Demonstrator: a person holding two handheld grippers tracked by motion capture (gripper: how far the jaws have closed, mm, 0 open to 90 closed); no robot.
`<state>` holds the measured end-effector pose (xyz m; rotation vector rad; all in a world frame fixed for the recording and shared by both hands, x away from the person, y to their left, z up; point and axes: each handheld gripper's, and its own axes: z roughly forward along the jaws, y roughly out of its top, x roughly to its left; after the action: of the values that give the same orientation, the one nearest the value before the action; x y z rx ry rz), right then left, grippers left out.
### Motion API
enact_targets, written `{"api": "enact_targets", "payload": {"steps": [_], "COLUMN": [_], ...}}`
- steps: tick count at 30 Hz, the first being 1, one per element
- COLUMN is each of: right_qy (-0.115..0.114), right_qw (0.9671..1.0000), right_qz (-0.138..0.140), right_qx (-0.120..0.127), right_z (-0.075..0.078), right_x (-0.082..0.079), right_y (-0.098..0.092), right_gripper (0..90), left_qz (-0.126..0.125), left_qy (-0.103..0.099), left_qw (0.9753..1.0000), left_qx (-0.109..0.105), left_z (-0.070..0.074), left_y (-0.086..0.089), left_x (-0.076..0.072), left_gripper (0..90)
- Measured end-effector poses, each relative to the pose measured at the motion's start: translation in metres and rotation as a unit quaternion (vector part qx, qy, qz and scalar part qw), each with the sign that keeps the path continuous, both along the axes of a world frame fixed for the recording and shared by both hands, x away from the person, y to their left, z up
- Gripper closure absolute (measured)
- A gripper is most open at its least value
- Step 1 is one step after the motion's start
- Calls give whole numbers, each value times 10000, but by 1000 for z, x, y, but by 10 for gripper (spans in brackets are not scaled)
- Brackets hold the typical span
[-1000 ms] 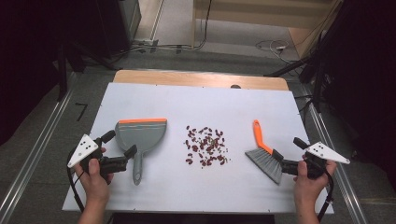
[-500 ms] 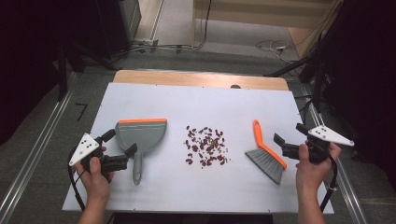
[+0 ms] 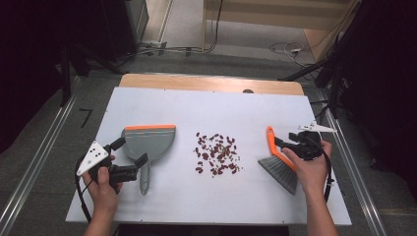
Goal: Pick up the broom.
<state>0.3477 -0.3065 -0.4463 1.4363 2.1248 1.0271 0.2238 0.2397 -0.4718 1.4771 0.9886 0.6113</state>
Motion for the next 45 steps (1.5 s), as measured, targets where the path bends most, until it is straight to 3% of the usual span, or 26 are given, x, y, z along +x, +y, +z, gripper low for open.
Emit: {"api": "enact_targets", "payload": {"steps": [6, 13, 14, 17, 32, 45], "right_qy": [410, 655, 945, 1210, 1450, 1223], "right_qw": [9990, 9972, 9949, 9920, 9862, 9908], "right_qz": [-12, 4, -88, -151, -206, -264], "right_qx": [-159, -368, -334, -323, -772, -521], "right_z": [-10, -23, -26, -28, -36, -40], "right_x": [8, 11, 11, 12, 14, 10], "right_y": [8, 10, 11, 11, 21, 16], "right_gripper": [482, 524, 528, 554, 623, 665], "left_qz": [-17, -31, -44, -74, -77, -151], "left_qy": [-10, -7, -11, -3, 14, -21], "left_qw": [10000, 10000, 10000, 10000, 9999, 9998], "left_qx": [8, 19, 25, 46, 67, 93], "left_z": [1, 1, 1, 1, 0, 2], "left_y": [-2, -3, -4, -5, -6, -11], "left_x": [0, 1, 1, 1, 2, 2], "left_gripper": [0, 0, 0, 0, 0, 0]}}
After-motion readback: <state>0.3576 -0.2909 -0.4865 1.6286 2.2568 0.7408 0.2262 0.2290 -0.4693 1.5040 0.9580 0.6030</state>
